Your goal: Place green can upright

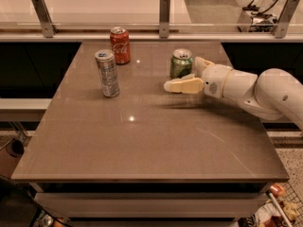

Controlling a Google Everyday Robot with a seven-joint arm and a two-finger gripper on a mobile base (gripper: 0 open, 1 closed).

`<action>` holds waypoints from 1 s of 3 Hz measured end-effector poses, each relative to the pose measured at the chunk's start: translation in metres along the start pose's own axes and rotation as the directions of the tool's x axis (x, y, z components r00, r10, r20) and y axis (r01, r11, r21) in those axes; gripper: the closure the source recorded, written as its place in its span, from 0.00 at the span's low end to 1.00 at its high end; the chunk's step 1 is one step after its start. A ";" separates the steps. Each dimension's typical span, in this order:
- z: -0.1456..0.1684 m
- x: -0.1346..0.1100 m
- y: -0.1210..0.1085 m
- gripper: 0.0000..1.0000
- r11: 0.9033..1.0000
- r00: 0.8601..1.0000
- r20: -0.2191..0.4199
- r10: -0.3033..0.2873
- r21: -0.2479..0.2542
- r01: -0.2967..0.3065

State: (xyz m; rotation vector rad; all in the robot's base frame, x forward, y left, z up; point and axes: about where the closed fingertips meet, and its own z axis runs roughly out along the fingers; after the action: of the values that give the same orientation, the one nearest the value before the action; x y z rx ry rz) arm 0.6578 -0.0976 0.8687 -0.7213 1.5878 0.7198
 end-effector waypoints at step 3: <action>-0.062 -0.041 -0.028 0.00 0.988 0.999 -0.012 -0.039 0.150 0.041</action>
Offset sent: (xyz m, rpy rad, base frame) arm -0.0095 -0.0755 0.0486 -0.0516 -0.0313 -0.1672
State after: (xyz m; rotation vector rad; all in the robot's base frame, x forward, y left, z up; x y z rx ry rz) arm 0.6464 -0.1612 0.9149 -0.6445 1.6126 0.5617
